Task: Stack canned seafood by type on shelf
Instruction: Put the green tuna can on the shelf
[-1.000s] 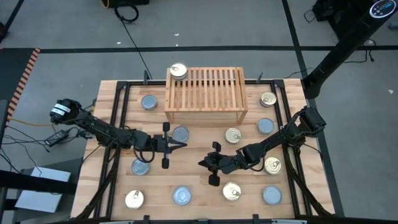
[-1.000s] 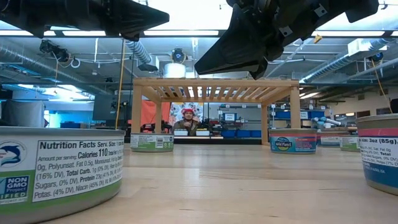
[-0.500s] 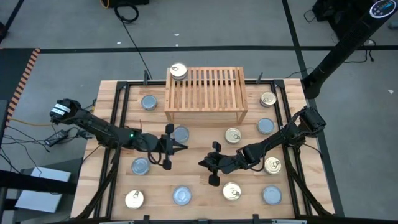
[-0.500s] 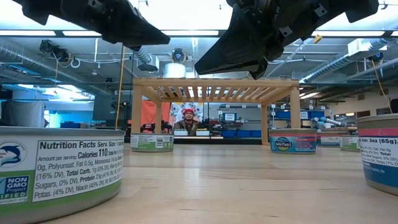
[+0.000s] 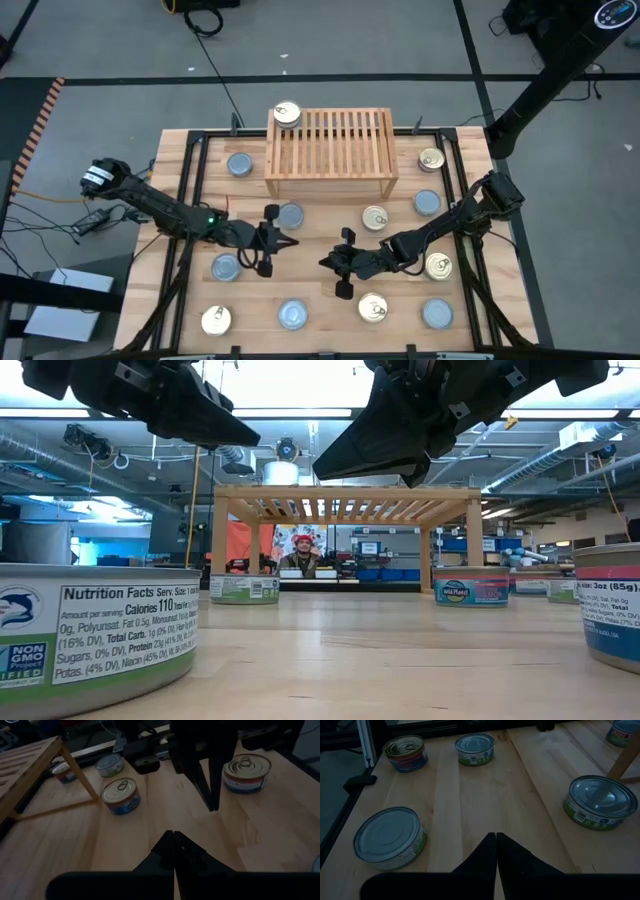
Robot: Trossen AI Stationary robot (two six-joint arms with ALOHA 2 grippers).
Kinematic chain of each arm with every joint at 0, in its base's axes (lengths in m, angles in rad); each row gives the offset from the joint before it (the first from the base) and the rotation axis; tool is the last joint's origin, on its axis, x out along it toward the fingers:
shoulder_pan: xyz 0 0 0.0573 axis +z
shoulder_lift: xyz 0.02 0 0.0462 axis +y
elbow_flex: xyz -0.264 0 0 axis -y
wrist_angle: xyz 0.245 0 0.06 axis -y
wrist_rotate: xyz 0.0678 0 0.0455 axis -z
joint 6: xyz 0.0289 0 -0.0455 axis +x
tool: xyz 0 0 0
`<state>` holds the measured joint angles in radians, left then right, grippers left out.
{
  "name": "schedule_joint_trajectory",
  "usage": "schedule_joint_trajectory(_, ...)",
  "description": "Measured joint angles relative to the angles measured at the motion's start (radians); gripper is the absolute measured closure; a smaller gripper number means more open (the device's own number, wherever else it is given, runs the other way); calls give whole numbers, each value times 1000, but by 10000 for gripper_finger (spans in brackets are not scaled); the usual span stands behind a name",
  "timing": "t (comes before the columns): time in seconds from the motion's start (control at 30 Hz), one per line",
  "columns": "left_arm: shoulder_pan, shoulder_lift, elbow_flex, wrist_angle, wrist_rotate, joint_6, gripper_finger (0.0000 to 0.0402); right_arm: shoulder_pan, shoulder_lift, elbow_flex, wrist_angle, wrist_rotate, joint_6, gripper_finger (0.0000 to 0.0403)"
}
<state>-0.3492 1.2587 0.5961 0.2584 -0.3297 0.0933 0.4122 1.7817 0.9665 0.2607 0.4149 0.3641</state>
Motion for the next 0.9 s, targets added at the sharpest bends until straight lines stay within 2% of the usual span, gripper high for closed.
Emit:
schedule_joint_trajectory(0.7, 0, 0, -1, 0, 0, 2, 399, -6, 0, 0, 16, -1, 0, 379)
schedule_joint_trajectory(0.9, 0, 0, -1, 0, 0, 2, 399, -17, 0, 0, 16, -101, -9, 386)
